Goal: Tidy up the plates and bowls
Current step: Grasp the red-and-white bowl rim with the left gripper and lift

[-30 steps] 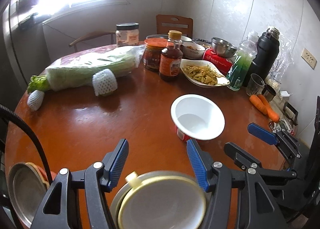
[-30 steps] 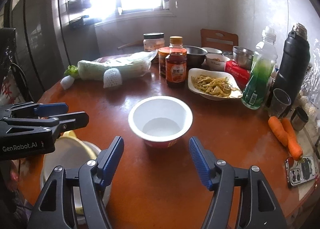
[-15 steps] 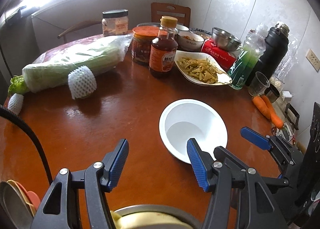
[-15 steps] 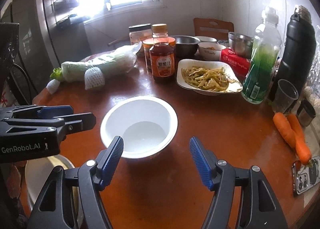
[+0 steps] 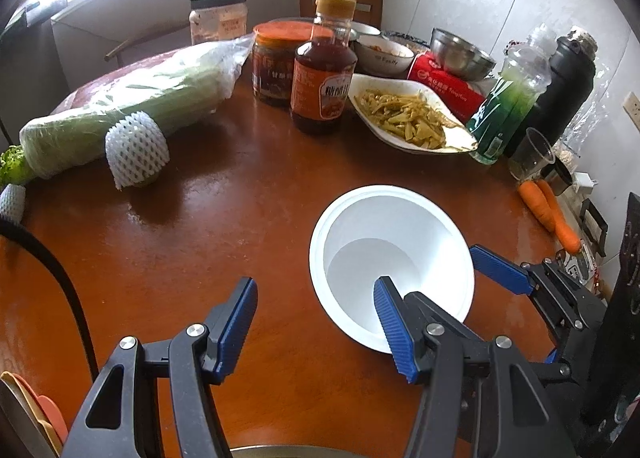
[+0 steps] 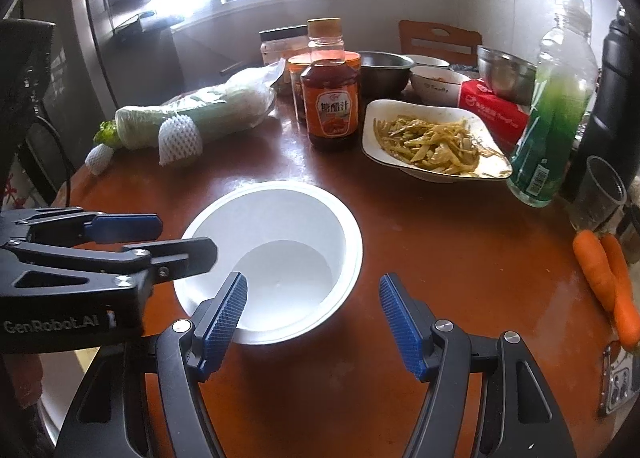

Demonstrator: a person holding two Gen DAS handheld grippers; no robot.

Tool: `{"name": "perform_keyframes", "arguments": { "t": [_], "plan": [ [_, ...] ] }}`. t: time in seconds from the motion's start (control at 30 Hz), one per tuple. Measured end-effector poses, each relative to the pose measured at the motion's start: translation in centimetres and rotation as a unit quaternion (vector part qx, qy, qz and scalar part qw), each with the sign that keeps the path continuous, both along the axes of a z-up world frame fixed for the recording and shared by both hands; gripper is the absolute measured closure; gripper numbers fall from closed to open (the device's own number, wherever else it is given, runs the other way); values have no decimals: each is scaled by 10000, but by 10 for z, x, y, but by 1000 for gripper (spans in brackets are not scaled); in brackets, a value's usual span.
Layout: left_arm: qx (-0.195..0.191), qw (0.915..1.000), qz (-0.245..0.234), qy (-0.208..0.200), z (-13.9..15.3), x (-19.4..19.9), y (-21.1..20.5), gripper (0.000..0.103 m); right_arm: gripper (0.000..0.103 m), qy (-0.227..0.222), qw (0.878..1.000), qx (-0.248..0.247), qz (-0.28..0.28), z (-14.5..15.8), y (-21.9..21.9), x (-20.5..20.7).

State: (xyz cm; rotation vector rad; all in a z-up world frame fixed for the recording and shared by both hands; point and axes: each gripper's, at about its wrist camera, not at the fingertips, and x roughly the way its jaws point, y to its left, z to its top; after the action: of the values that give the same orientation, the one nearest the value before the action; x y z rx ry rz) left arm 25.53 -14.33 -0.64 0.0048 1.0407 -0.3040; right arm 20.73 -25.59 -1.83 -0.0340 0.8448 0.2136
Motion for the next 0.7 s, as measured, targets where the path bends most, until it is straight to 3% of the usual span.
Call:
{"name": "perform_keyframes", "arguments": {
  "t": [0.17, 0.3, 0.47, 0.7],
  "plan": [
    [-89, 9998, -75, 184, -8, 3, -4, 43, 49, -13, 9998, 120, 147, -2, 1, 1],
    [-226, 9992, -117, 317, -12, 4, -5, 47, 56, -14, 9998, 120, 177, -2, 2, 0],
    [-373, 9980, -229, 453, -17, 3, -9, 62, 60, 24, 9996, 102, 271, -3, 5, -4],
    [-415, 9984, -198, 324, -7, -4, -5, 62, 61, -59, 9993, 114, 340, 4, 11, -11]
  ]
}}
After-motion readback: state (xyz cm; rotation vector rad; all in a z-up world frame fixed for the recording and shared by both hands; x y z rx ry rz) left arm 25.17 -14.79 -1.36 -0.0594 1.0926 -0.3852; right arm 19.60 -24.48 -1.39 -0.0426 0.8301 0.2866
